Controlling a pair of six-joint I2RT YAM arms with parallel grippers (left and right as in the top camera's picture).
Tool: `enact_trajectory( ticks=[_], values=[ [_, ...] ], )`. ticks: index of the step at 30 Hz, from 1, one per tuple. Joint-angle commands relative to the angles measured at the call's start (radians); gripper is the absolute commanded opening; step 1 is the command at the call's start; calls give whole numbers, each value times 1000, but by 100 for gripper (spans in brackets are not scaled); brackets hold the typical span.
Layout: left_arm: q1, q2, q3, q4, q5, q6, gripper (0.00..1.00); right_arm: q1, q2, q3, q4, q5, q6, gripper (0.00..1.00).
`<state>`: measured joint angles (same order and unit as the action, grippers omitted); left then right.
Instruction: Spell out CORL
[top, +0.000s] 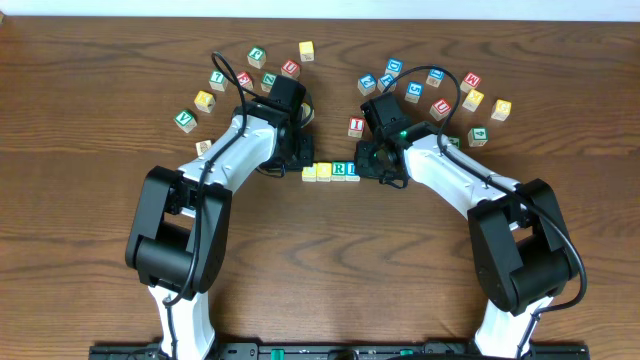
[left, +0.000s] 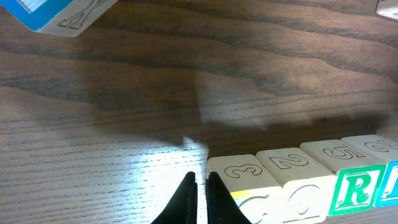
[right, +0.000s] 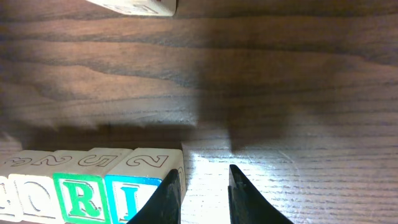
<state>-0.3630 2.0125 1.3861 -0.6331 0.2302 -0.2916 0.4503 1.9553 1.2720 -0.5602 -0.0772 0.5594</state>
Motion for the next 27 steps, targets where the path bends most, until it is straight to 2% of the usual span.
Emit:
enact_trajectory(
  ticks=[1, 27],
  values=[
    [-14, 13, -4, -13, 24, -9, 8, 6, 10, -6, -5, -58, 13, 21],
    [-14, 13, -4, -70, 24, -10, 8, 6, 10, -6, -27, -72, 13, 21]
  ],
)
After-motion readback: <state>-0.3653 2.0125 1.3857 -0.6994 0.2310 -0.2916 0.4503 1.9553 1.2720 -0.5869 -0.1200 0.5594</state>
